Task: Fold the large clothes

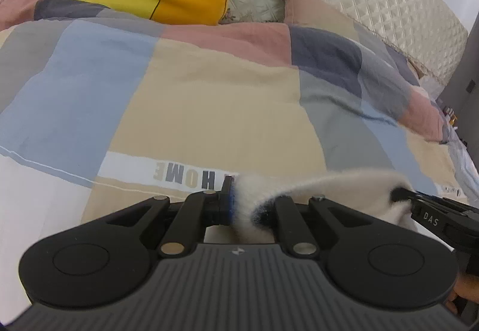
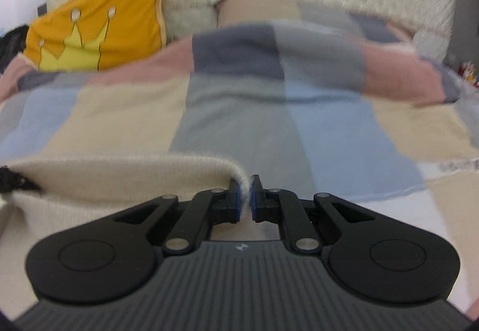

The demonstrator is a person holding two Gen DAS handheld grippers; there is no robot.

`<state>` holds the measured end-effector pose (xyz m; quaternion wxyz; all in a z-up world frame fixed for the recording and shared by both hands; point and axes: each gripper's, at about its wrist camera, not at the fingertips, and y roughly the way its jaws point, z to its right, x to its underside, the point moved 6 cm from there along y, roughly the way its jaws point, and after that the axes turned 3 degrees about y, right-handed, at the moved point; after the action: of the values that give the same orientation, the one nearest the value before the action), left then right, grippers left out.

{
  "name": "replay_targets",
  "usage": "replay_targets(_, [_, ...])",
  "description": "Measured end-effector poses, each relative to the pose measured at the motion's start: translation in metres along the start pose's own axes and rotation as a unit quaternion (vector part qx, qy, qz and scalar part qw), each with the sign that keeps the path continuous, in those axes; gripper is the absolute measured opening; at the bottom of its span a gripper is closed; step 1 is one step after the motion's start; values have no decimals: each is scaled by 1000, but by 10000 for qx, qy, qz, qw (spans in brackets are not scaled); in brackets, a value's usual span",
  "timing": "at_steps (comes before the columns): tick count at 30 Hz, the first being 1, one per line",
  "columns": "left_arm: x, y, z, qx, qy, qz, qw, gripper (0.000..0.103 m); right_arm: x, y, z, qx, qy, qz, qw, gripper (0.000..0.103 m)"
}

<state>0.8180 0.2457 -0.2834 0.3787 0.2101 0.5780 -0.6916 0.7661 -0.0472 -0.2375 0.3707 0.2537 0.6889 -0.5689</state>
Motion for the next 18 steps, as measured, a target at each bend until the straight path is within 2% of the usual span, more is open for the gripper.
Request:
replay_targets(4, [9,-5,1,5,-34,-115,9999,8,10,6,2,-166,50,-61,9998,11])
replay_targets(10, [4,-15,6,-45,2,-219,9998,9,9,1,-2,-312,166,-98,9993,13])
replay_targets(11, [3,-16,8,-61,84,-243,9997,9,8,1,-3,-322,205,-120,9992,17])
replay_targets(13, [2,-18,10,-46,167,-306,9994,12,6,-3,-6,-378,204,-133,9990,32])
replay_targets(15, [-1,-22,10,-51,158,-378,9991,25,3,-9,-10,-374,162,-59,9992,56])
replay_targets(16, [-2,-24,9,-129,149,-411,9990,49,2,-13,-12,-383,124,-48,9992,61])
replay_targets(17, [-3,-26,7,-276,137,-461,9985,68,1,-16,-14,-411,97,-35,9991,67])
replay_targets(18, [-4,-29,6,-333,119,-479,9982,70,0,-20,-17,-439,69,-35,9990,67])
